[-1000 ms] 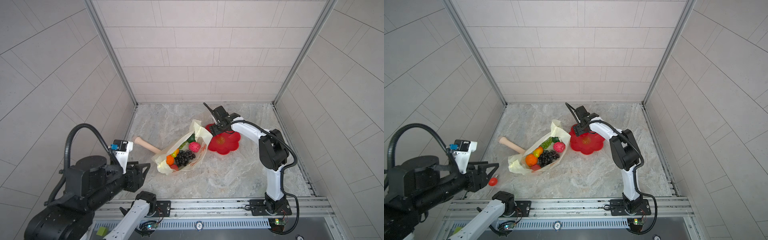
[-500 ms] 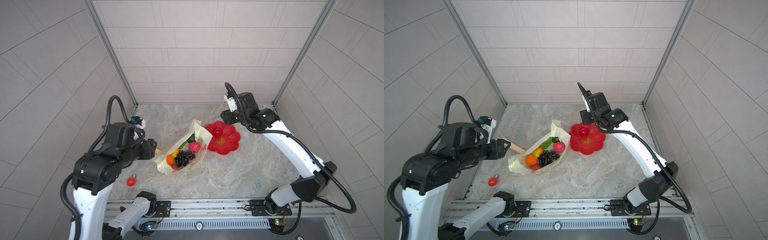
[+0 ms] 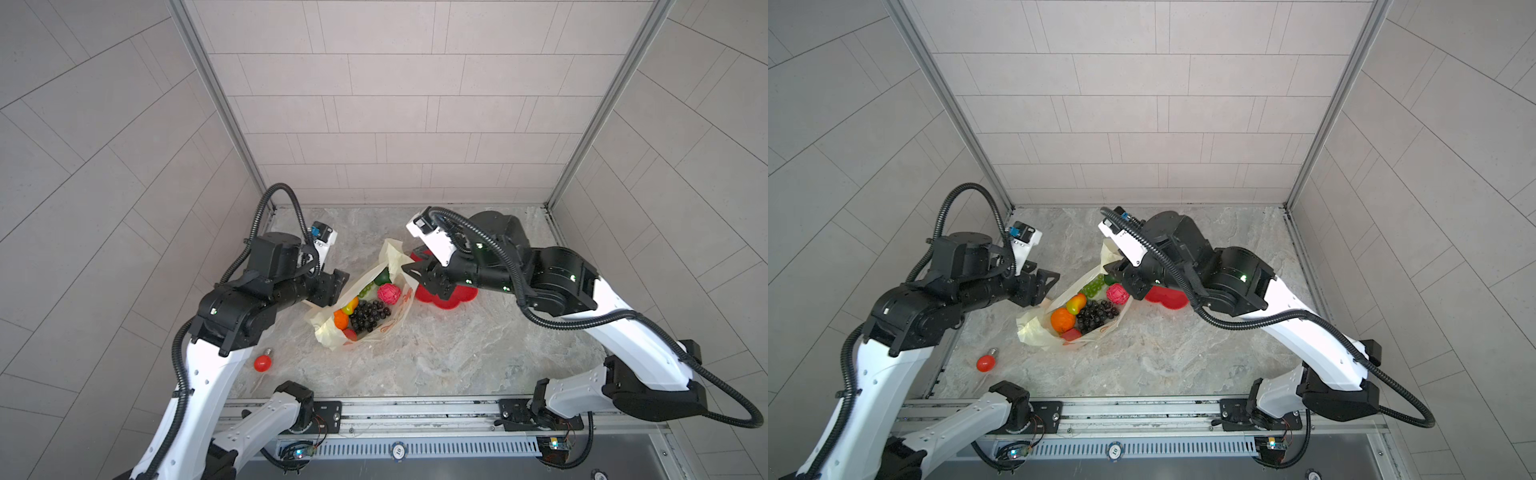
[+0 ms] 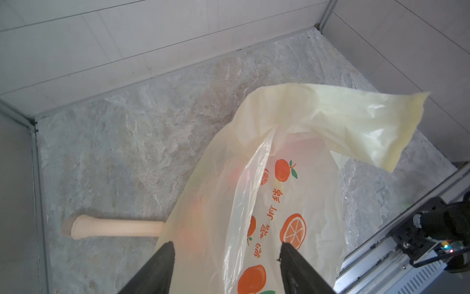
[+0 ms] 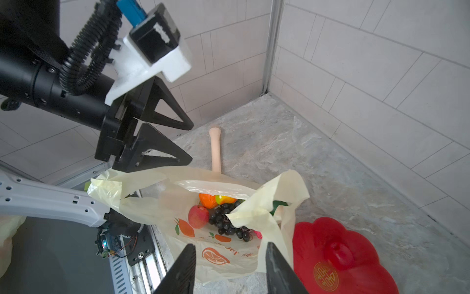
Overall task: Take fruits out of the plastic bag
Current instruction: Adjust the plastic bag at the center of the board.
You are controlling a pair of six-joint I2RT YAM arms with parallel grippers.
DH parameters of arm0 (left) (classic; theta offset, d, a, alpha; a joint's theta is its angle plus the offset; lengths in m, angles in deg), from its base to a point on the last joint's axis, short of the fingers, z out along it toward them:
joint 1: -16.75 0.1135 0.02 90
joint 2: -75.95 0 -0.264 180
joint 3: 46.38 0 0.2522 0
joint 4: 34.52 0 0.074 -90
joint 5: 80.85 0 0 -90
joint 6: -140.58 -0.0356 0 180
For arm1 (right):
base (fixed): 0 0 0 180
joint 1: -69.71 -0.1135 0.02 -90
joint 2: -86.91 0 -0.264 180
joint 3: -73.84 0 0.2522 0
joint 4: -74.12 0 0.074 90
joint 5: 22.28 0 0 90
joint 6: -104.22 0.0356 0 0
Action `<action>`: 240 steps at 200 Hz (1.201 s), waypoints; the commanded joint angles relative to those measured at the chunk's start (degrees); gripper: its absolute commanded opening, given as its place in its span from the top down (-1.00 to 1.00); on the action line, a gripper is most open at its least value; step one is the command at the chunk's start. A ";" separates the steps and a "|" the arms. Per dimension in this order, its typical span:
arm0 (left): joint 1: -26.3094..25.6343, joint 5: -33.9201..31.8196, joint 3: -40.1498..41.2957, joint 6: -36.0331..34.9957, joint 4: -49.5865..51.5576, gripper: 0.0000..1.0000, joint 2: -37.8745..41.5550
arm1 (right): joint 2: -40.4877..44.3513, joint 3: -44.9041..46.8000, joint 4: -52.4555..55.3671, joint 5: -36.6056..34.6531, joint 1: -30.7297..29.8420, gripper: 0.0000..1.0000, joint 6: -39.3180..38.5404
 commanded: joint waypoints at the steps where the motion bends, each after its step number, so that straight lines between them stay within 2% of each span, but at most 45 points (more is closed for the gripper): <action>1: -2.68 0.76 2.86 -8.68 -1.74 -0.44 -0.92 | -1.06 3.49 -0.62 -1.24 -0.52 0.08 2.79; 25: -3.19 2.95 6.38 -13.19 -2.23 -0.48 -0.79 | -1.51 9.93 -5.56 -0.79 -1.58 0.09 4.77; 66: -3.36 -6.53 11.96 -15.97 -5.25 -0.44 -2.98 | -5.01 15.82 -12.26 -3.43 -4.28 0.13 7.21; 89: -3.35 -5.93 14.36 -17.38 -7.71 -0.32 -3.13 | -8.09 17.11 -13.50 -4.85 -4.22 0.13 6.81; 123: -3.31 -4.17 16.03 -17.89 -8.77 0.03 -2.34 | -12.30 16.37 -10.05 -7.46 -4.21 0.15 8.32; 136: -3.37 -3.72 16.98 -17.97 -9.46 0.29 -2.36 | -12.26 18.48 -11.34 -7.78 -4.15 0.15 8.80; 149: -3.34 -4.58 17.56 -17.53 -10.11 0.76 -2.55 | -11.75 20.70 -12.66 -7.82 -4.13 0.16 9.29; 169: -3.33 -8.32 18.69 -16.10 -11.93 1.00 -1.69 | -10.70 24.58 -14.08 -8.18 -4.12 0.19 9.83; 213: -3.18 -15.62 22.01 -12.49 -18.33 1.00 5.11 | -5.41 36.65 -19.00 -9.16 -4.43 0.23 12.07; 240: -3.20 -17.97 24.63 -9.56 -20.78 1.00 7.50 | -1.88 43.93 -23.61 -9.74 -5.45 0.23 12.29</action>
